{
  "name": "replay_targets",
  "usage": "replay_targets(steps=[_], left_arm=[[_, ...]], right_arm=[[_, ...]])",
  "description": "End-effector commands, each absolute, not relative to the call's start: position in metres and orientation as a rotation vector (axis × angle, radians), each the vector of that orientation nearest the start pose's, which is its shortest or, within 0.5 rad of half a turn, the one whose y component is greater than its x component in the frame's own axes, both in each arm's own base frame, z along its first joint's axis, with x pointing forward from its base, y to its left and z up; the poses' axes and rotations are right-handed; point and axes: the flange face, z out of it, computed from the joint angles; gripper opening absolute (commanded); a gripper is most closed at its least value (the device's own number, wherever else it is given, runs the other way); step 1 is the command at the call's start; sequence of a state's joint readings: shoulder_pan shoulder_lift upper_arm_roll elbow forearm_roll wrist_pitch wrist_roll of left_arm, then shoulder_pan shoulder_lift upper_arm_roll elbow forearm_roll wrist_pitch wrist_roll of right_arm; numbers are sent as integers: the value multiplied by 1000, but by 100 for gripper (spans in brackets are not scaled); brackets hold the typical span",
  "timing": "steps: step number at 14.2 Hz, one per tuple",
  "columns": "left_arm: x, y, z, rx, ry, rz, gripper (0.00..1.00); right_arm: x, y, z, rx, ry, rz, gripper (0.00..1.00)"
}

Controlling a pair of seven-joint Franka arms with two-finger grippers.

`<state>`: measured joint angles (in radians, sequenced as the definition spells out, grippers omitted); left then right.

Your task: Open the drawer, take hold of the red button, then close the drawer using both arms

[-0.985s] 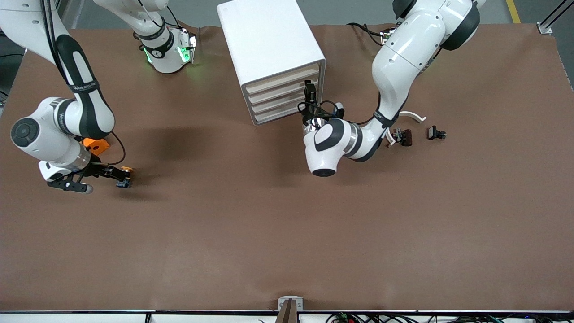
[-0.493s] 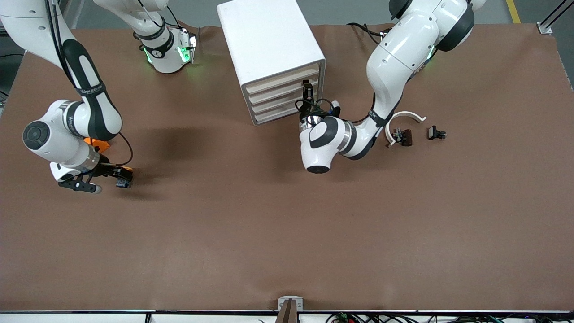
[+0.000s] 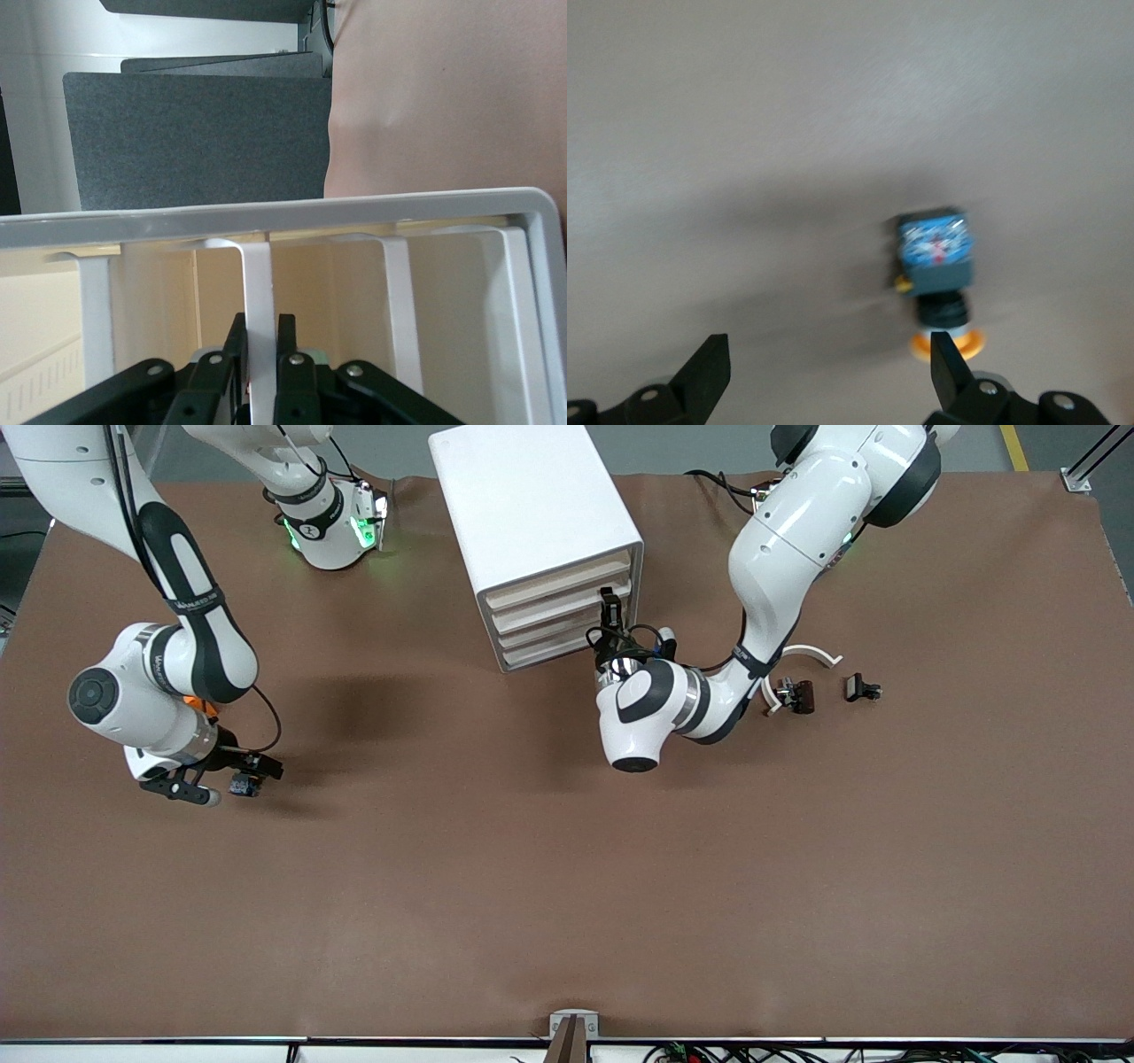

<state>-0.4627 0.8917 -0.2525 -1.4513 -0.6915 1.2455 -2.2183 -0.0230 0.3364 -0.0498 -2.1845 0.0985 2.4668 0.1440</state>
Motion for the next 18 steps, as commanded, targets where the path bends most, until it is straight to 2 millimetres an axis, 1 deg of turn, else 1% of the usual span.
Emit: replay_targets(steps=[1,3,4,5,7,8,9,10,11,13,15,18], left_arm=[[435,-433,188,-1284,-1446,1219,15],[445,-424,190,-1273,-1467,1233,15],[452,-421,193,-1274,-1480,1240,15],[457,-418,196,-1278,-1491,1247,15],[471,-409,200,-1276,-1518,1262,16],[479,-406,204,-1282,-1534,1270,16],[485,-403,207,-1284,-1548,1280,16],[492,-400,209,-1290,-1564,1283,16],[501,-393,211,-1289,-1591,1286,16],[514,-385,214,-1296,-1628,1289,16],[534,-367,215,-1291,-1695,1279,16],[552,-353,216,-1289,-1769,1266,16]], right_arm=[[542,18,267,-3029,582,124,100],[534,64,295,-3013,676,161,100],[529,83,303,-3009,709,172,100],[523,107,314,-2996,753,189,100],[507,164,330,-2964,813,201,100],[501,187,335,-2952,845,196,100],[495,217,344,-2937,882,184,100],[491,241,353,-2927,914,181,100],[487,265,365,-2914,942,173,100],[483,296,388,-2886,989,159,100],[474,327,408,-2855,1041,170,100],[461,369,433,-2793,1101,151,100]])
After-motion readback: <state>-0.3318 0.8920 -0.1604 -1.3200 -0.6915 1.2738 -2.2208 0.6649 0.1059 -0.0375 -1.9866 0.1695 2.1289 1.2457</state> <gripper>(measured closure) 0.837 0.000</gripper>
